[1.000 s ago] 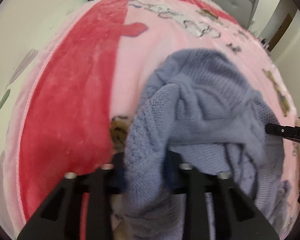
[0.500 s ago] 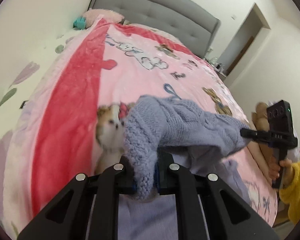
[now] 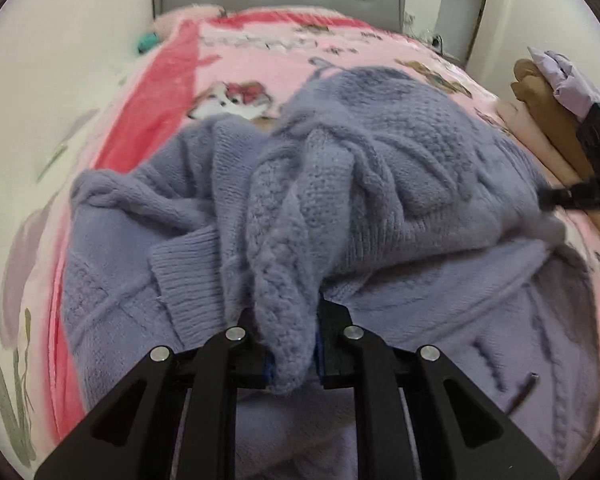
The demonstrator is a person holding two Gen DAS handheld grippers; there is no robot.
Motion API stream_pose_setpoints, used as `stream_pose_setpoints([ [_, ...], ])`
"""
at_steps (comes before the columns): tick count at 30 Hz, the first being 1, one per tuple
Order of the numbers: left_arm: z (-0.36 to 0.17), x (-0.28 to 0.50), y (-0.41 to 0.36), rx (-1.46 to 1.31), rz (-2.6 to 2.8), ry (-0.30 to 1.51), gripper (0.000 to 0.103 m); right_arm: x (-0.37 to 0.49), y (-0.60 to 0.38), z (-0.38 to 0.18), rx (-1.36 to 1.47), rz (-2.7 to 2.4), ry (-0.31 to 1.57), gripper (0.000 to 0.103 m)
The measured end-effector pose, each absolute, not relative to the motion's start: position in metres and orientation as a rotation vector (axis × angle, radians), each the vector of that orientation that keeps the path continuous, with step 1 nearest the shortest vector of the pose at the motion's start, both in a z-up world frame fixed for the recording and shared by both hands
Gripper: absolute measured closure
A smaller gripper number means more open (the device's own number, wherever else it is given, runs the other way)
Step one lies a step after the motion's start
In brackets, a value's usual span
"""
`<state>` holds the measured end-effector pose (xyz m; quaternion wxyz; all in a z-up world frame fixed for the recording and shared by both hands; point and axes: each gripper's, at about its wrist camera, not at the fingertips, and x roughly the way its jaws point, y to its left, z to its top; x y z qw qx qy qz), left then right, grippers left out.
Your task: Fold large clothes
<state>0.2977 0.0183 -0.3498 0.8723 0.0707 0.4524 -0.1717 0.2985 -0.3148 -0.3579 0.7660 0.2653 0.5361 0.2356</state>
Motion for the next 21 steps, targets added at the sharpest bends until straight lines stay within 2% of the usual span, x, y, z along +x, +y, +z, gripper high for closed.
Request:
stream_pose_setpoints([
  [3,-0.349,0.292,0.006,0.220,-0.339,0.900,0.086,0.296,-0.304,-0.367,0.539,0.459,1.173,0.096],
  [5,-0.342,0.290,-0.002,0.277,-0.337,0.884,0.081,0.299,-0.299,-0.357,0.507,0.433,1.132,0.093],
  [6,-0.334,0.288,-0.002,0.282,-0.354,0.870,0.077,0.298,-0.299,-0.351,0.487,0.434,1.116,0.085],
  [7,-0.325,0.285,-0.001,0.282,-0.370,0.855,0.061,0.299,-0.298,-0.342,0.462,0.435,1.098,0.072],
  [8,-0.316,0.282,0.000,0.284,-0.392,0.835,0.042,0.300,-0.297,-0.332,0.439,0.449,1.076,0.065],
  [9,-0.303,0.280,0.002,0.292,-0.418,0.789,0.036,0.303,-0.296,-0.324,0.420,0.461,1.057,0.053],
  [10,-0.294,0.279,0.004,0.306,-0.441,0.749,0.035,0.307,-0.296,-0.315,0.393,0.474,1.036,0.048],
  [14,-0.259,0.297,0.008,0.301,-0.513,0.714,0.032,0.341,-0.300,-0.282,0.329,0.495,0.987,0.045],
  [15,-0.256,0.306,0.008,0.277,-0.525,0.726,0.029,0.349,-0.300,-0.279,0.333,0.506,0.979,0.039],
  [21,-0.268,0.387,0.000,0.132,-0.524,0.878,0.028,0.408,-0.269,-0.286,0.295,0.563,1.039,0.038],
])
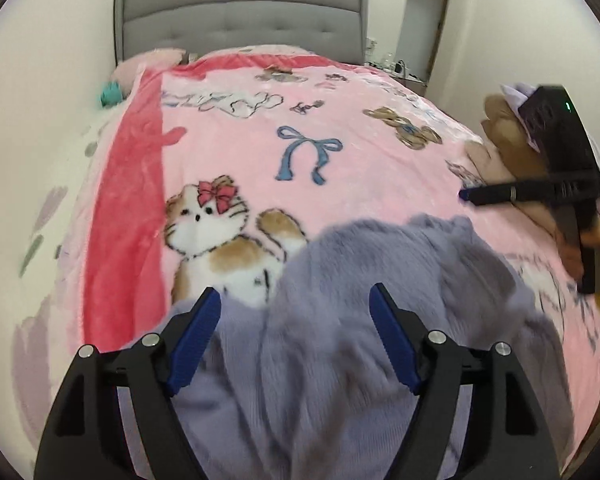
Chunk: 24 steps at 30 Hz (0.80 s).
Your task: Fold large clothes
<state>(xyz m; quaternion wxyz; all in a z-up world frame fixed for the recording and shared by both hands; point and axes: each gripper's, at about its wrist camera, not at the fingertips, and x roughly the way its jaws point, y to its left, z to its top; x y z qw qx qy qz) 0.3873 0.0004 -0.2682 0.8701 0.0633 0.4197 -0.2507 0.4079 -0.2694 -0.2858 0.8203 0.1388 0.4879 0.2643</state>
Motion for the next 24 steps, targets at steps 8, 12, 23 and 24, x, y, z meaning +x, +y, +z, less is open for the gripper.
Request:
stream_pose_setpoints([
  [8,-0.315,0.428,-0.007,-0.053,-0.591,1.114,0.058,0.433,-0.228,-0.336,0.264,0.569,1.217,0.048],
  [12,-0.328,0.424,-0.008,-0.058,-0.536,1.103,0.091,0.428,-0.241,-0.341,0.427,0.569,1.181,0.085],
  [23,-0.227,0.472,-0.011,-0.026,-0.473,0.775,0.094,0.475,-0.248,-0.241,0.439,0.563,0.888,0.089],
  [24,-0.218,0.469,-0.011,-0.010,-0.488,0.742,0.094,0.473,-0.245,-0.229,0.407,0.588,0.863,0.088],
])
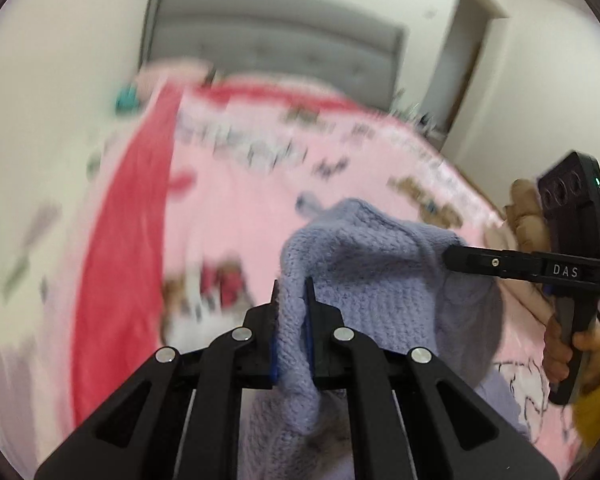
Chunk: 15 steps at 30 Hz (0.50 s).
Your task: Fold large clothes
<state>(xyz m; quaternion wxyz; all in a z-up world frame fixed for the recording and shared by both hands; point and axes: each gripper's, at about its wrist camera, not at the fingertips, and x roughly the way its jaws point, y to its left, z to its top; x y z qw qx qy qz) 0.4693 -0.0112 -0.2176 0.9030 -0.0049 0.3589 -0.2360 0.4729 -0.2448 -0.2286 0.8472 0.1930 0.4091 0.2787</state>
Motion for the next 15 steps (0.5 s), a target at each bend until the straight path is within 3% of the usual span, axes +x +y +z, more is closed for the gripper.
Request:
stream_pose_setpoints([
  [5,-0.203,0.427,-0.010,0.058,-0.581,0.681,0.094,0.431,-0.247,-0.202,0.337,0.694,0.823,0.088],
  [15,-0.265,0.268,-0.009,0.173,-0.656,0.688,0.094,0.284,-0.229,-0.241,0.161,0.689,0.853,0.086],
])
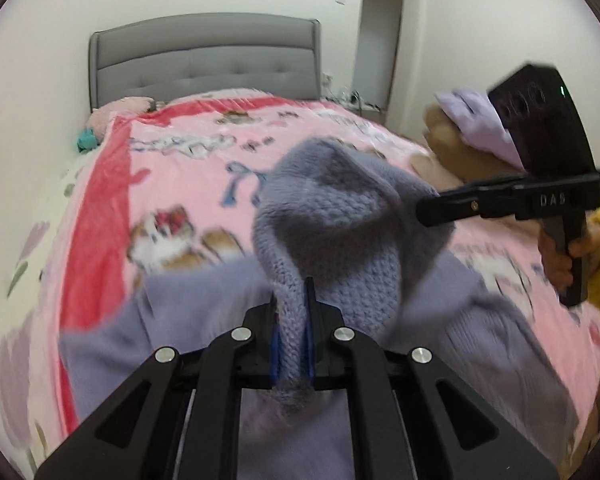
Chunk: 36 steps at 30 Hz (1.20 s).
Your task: Fold large clothes
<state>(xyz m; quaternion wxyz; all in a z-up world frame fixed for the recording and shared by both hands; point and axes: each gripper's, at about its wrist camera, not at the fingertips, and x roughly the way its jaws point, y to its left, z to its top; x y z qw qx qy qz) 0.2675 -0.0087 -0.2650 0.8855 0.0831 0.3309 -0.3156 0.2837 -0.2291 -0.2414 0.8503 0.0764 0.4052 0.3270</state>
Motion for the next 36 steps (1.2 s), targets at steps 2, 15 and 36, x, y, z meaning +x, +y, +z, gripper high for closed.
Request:
stream_pose_setpoints([
  [2,-0.274,0.247,-0.009,0.176,-0.665,0.716,0.093,0.258,-0.222,-0.252,0.123,0.688,0.883,0.083],
  [15,-0.331,0.186,-0.014,0.278,-0.654,0.849,0.090,0.190,-0.216,-0.326,0.048,0.545,1.055,0.082],
  [36,-0.298,0.215,-0.029,0.071,-0.514,0.817,0.038,0.208,-0.205,-0.299,0.346,0.536,0.950,0.054],
])
